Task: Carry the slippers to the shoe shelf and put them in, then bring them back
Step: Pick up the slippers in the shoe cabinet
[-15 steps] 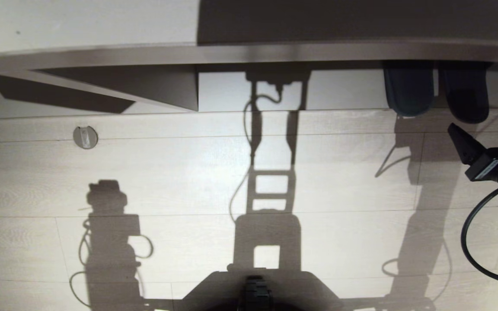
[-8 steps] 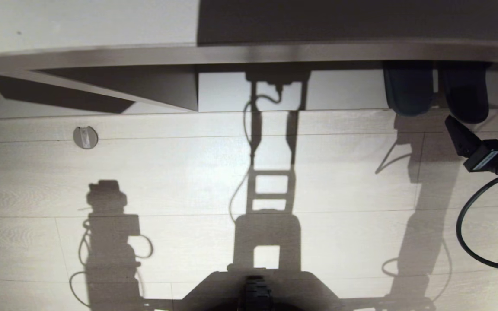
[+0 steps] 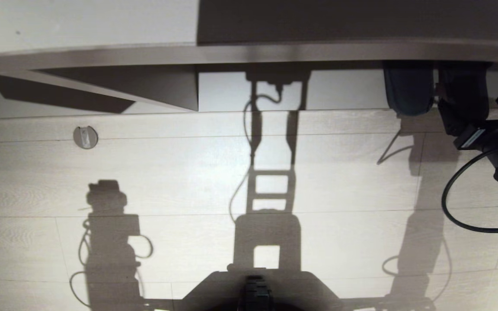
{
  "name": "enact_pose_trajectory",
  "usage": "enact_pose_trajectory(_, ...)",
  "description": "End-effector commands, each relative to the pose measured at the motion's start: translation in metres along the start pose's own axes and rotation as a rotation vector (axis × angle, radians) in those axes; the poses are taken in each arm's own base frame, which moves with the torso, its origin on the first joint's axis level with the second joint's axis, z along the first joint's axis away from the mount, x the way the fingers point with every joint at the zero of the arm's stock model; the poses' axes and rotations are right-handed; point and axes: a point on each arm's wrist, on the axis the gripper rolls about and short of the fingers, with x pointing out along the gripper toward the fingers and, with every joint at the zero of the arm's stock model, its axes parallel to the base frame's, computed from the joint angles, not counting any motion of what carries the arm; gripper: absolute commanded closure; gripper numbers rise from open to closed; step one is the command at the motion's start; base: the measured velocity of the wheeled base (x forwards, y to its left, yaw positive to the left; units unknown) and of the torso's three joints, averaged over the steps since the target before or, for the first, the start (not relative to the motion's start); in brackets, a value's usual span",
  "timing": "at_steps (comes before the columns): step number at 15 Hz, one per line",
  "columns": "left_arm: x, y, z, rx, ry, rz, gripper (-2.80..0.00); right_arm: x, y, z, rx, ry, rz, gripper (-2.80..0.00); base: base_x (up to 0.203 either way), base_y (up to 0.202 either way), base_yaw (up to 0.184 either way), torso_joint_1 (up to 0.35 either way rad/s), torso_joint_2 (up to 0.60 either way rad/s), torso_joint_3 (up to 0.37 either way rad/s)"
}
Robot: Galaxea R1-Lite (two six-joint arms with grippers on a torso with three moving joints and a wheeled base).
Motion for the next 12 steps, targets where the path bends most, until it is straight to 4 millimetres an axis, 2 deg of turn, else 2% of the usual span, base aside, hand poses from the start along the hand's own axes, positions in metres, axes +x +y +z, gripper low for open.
enact_pose_trajectory(1,0.000,0.000,0.000,-0.002,0.000,0.001,0.00,0.008,-0.001,-0.002,-0.001,-0.012,-0.006,-2.80,0.000,0.000,0.000,0.000,0.00,0.000)
enact_pose_trajectory(6,0.000,0.000,0.000,-0.001,0.000,0.001,0.00,0.026,-0.002,0.004,0.024,-0.069,-0.014,-2.80,0.000,0.000,0.000,0.000,0.00,0.000)
enact_pose_trajectory(12,0.000,0.000,0.000,-0.002,0.000,0.001,0.00,0.046,-0.001,0.001,0.056,-0.105,-0.017,-2.80,0.000,0.000,0.000,0.000,0.00,0.000)
